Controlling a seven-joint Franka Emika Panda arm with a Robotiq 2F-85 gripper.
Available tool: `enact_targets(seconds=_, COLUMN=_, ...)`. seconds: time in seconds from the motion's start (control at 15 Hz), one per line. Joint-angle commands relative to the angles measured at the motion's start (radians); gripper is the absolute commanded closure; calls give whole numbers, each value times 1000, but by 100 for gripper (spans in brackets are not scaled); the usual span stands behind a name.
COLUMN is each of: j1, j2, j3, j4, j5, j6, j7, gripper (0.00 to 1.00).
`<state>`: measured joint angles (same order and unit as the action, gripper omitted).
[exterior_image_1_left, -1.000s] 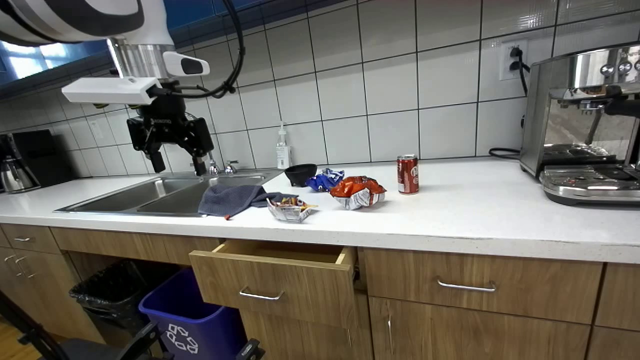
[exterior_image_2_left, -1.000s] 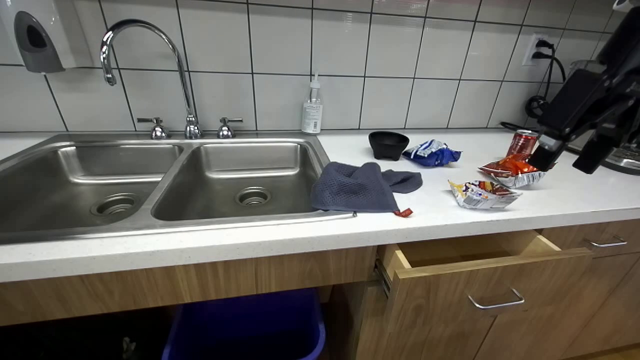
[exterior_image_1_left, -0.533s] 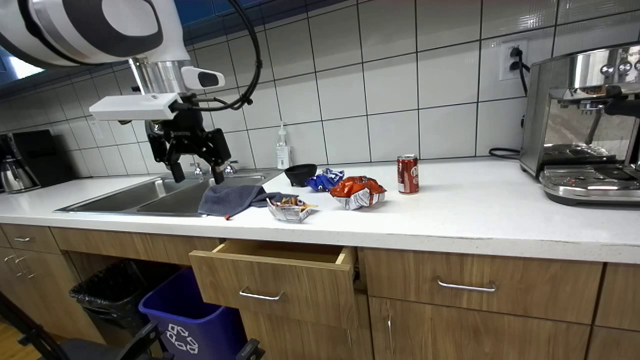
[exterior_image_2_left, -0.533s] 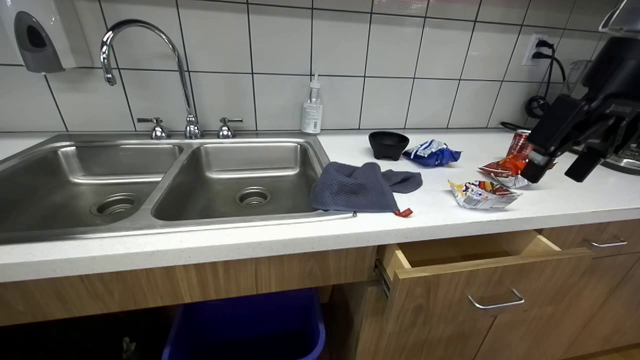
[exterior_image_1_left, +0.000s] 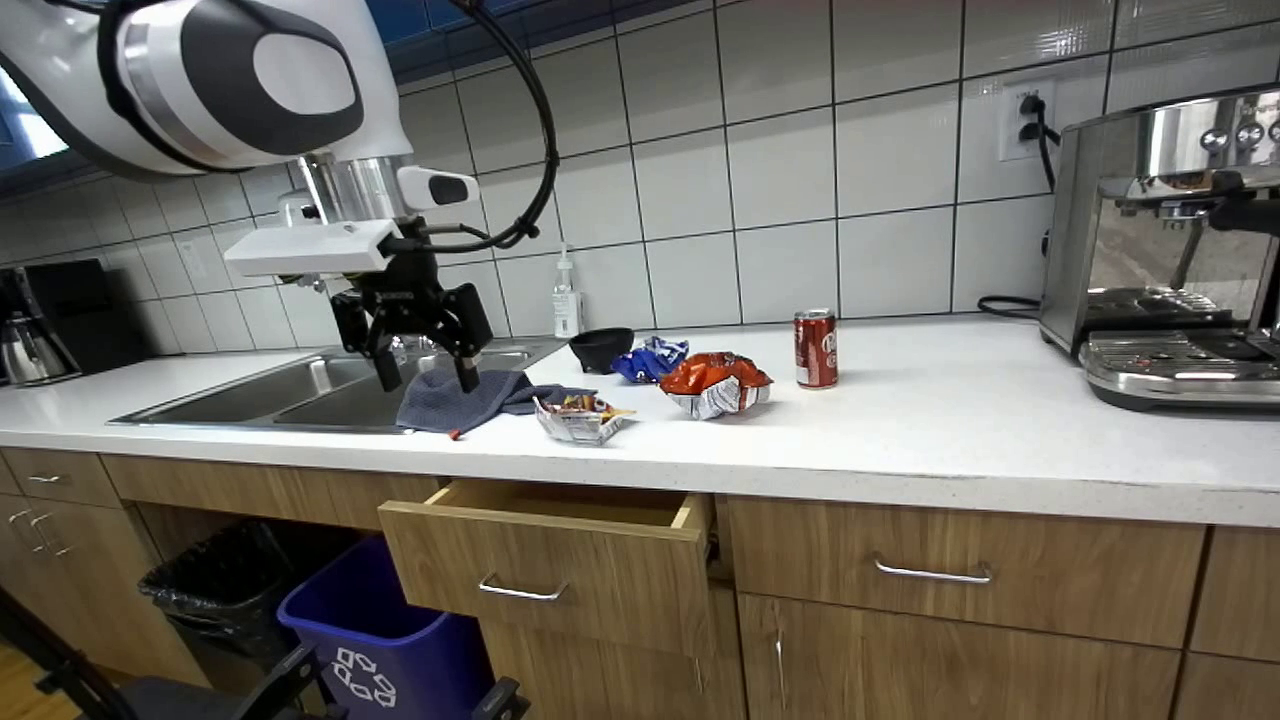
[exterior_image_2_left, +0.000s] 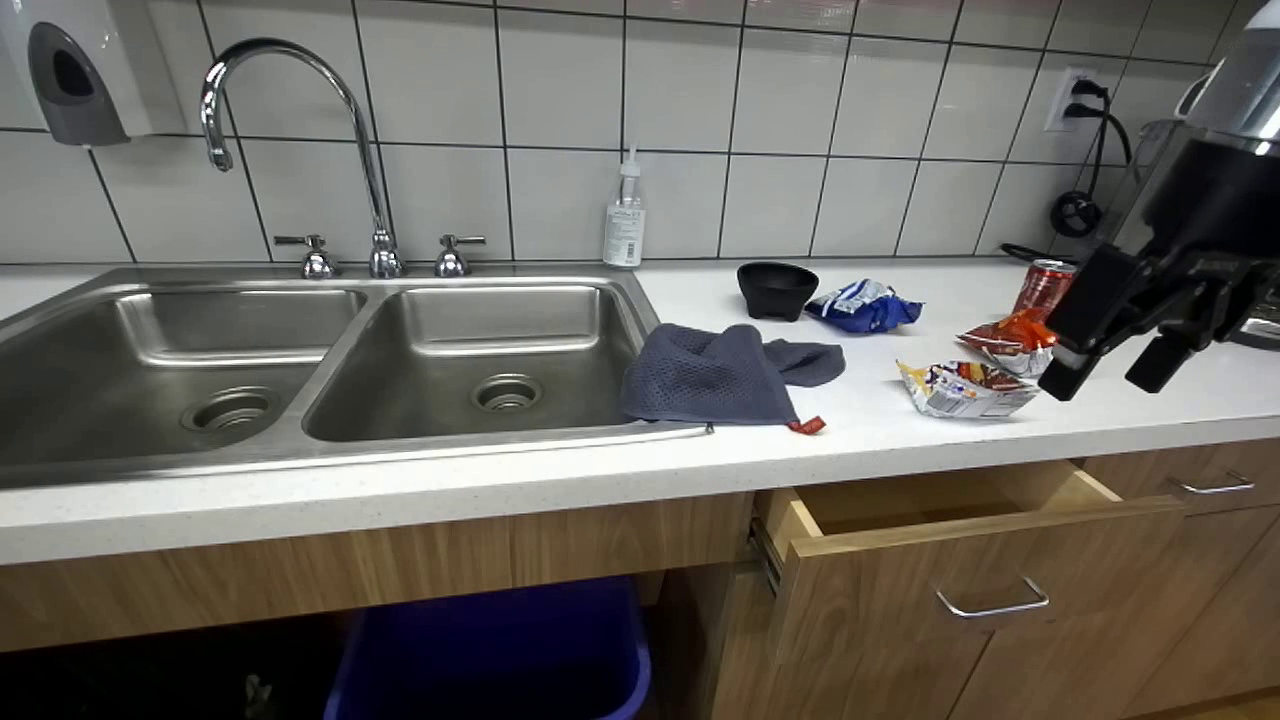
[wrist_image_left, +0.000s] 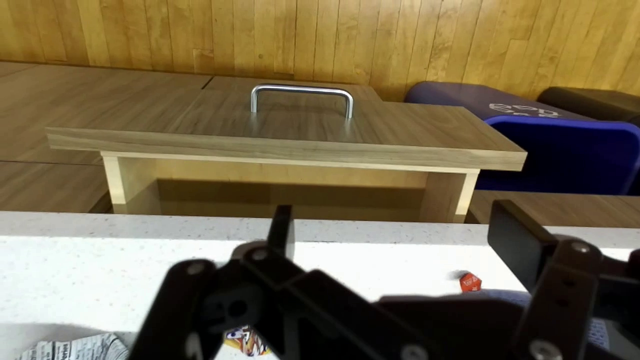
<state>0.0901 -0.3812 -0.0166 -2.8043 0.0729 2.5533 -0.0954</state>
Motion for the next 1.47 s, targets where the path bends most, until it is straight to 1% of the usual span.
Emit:
enact_targets(seconds=0.0, j1=-26, j2=52, j3=-10, j4=1, j5=-31, j6=43, j7=-34, gripper=0)
enact_targets(seconds=0.67, j1=-65, j2=217, j3=-49, j4=19, j5=-67, j6=154, j7=-100, gripper=0)
enact_targets(seconds=1.07, j1=-93, j2=328, j3=-52, j4=59, j5=-115, j6=202, j7=-125, gripper=0)
enact_targets(seconds=1.4, j1=-114, j2=419, j3=-51, j4=91, j5=-185, j6=267, j7=-106, gripper=0)
